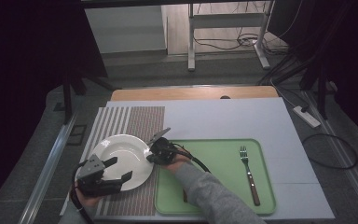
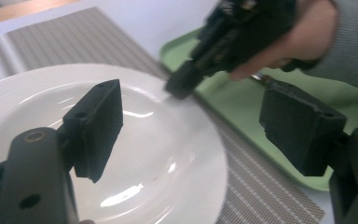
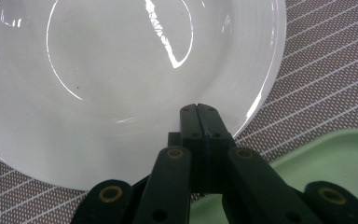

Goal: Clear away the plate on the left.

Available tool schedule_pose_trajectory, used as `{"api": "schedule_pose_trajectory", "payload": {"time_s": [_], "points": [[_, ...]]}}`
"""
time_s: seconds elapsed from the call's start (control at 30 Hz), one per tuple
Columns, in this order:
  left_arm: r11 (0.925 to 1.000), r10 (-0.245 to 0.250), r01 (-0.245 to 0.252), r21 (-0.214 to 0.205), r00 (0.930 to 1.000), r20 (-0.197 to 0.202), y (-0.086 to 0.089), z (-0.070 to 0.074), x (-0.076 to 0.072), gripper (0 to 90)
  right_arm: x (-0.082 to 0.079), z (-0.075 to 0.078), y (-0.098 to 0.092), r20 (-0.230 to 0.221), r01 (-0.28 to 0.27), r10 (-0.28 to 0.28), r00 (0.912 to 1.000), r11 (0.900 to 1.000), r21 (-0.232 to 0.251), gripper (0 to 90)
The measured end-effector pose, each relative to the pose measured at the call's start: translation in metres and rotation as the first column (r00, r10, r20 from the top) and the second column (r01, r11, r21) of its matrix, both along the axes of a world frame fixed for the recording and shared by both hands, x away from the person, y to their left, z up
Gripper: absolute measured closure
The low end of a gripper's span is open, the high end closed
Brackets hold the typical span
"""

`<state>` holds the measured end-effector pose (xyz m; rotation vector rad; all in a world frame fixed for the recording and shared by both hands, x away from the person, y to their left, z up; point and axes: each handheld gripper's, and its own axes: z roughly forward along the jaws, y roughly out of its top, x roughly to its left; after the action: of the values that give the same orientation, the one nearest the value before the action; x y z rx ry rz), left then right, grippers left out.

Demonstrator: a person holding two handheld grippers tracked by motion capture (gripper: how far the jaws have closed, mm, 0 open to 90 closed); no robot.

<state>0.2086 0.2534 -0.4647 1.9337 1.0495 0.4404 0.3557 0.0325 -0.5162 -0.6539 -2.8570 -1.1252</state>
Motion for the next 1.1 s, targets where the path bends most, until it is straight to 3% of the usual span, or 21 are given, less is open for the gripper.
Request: {"api": "schedule_pose_trajectory", "payload": {"time_s": [0.13,0.5,0.53,0.57,0.6,0.7,0.73,0.77,0.8,0.83,0.87,0.9,1.0,1.1], "points": [[0.9982,0.05,-0.051,-0.032,0.9985,-0.023,0.016,0.004,0.002,19.7,0.0,-0.001,-0.001,-0.005,0.004,-0.003,1.0,0.9999,0.013,90.0],[0.9887,0.149,-0.15,-0.01,0.9861,-0.074,0.042,0.01,0.015,16.5,-0.001,-0.002,-0.001,0.003,0.001,-0.001,1.0,0.9999,0.016,90.0],[0.9847,0.174,-0.174,-0.001,0.9806,-0.091,0.047,0.011,0.021,15.9,-0.001,-0.002,-0.001,0.005,0.001,-0.001,1.0,0.9999,0.017,90.0],[0.9847,0.174,-0.174,-0.001,0.9806,-0.091,0.047,0.011,0.021,15.6,-0.001,-0.002,-0.001,0.005,0.001,-0.001,1.0,0.9998,0.018,90.0],[0.9801,0.198,-0.198,0.014,0.9739,-0.11,0.054,0.011,0.026,15.3,-0.001,-0.002,-0.001,0.005,0.001,-0.001,1.0,0.9999,0.017,90.0],[0.9777,0.21,-0.209,0.024,0.9693,-0.128,0.059,0.009,0.03,15.1,-0.001,-0.002,-0.001,0.007,-0.001,0.001,1.0,0.9999,0.016,90.0],[0.9744,0.225,-0.223,0.028,0.9617,-0.157,0.064,0.006,0.034,15.1,-0.002,-0.003,-0.001,0.009,-0.003,0.003,1.0,0.9999,0.014,90.0],[0.9744,0.225,-0.223,0.028,0.9617,-0.157,0.064,0.006,0.034,15.1,-0.002,-0.003,-0.001,0.009,-0.003,0.003,1.0,0.9999,0.014,90.0],[0.9718,0.235,-0.234,0.025,0.9536,-0.188,0.07,0.002,0.038,15.1,-0.002,-0.003,0.0,0.01,-0.004,0.004,0.9999,0.9999,0.011,90.0],[0.9718,0.235,-0.234,0.025,0.9536,-0.188,0.07,0.002,0.038,15.2,-0.002,-0.003,0.0,0.01,-0.004,0.004,0.9999,0.9999,0.011,90.0],[0.9699,0.241,-0.243,0.02,0.9446,-0.223,0.075,-0.002,0.043,15.7,-0.002,-0.003,0.0,0.011,-0.006,0.006,0.9999,0.9999,0.011,90.0],[0.9699,0.241,-0.243,0.02,0.9446,-0.223,0.075,-0.002,0.043,15.8,-0.002,-0.003,0.0,0.011,-0.006,0.006,0.9999,0.9999,0.011,90.0],[0.9721,0.227,-0.235,0.006,0.9316,-0.284,0.08,-0.009,0.052,16.4,-0.001,-0.004,0.0,0.01,-0.008,0.007,0.9999,0.9999,0.007,90.0],[0.975,0.212,-0.222,0.0,0.9279,-0.307,0.082,-0.012,0.057,17.9,-0.001,-0.005,0.0,0.01,-0.009,0.009,0.9999,1.0,0.003,90.0]]}}
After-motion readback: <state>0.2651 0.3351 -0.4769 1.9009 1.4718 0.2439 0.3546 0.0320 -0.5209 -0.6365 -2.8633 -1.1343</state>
